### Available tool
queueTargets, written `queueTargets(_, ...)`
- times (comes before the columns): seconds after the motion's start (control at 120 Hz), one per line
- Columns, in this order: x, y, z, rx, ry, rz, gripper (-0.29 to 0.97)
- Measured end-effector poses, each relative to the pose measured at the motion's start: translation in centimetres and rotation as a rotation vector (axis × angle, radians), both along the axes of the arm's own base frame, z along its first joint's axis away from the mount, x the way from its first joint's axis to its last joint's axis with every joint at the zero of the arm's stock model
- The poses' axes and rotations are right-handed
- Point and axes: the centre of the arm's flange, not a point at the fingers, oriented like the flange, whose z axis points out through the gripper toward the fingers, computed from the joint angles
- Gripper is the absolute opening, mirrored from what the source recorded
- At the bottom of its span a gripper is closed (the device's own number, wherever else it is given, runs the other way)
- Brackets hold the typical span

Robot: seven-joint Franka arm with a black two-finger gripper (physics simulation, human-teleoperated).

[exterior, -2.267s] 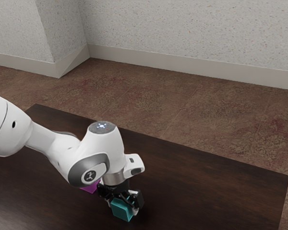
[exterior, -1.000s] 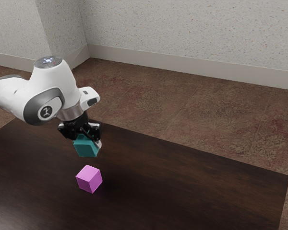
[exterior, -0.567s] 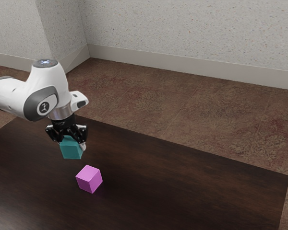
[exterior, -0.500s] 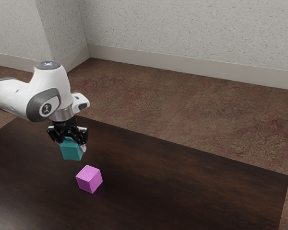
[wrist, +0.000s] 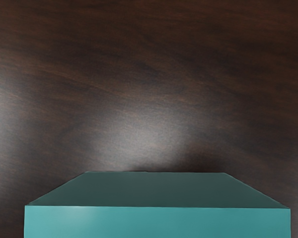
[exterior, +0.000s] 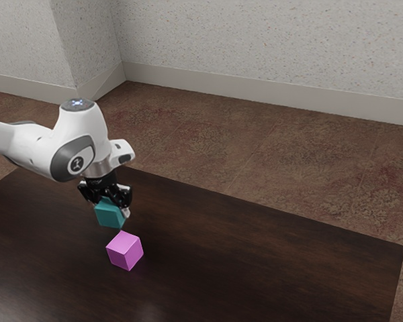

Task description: Pick up the blue block with one arm, and put the blue block on the pink block with one arm

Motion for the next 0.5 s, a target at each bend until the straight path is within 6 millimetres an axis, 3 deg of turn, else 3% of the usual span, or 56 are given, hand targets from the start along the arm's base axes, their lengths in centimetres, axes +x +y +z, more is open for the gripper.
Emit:
queueTargets(0.175,-0.6,-0.4,1.6,-0.005,-0.038,-0.010,0.30)
queueTargets(0.358,-1.4,-3.3,1.7,-0.010,-0.044,-0.044,0.30)
queueTargets(0.5,-2.7,-3.2,1.7,-0.015,-0.042,-0.021,0.30)
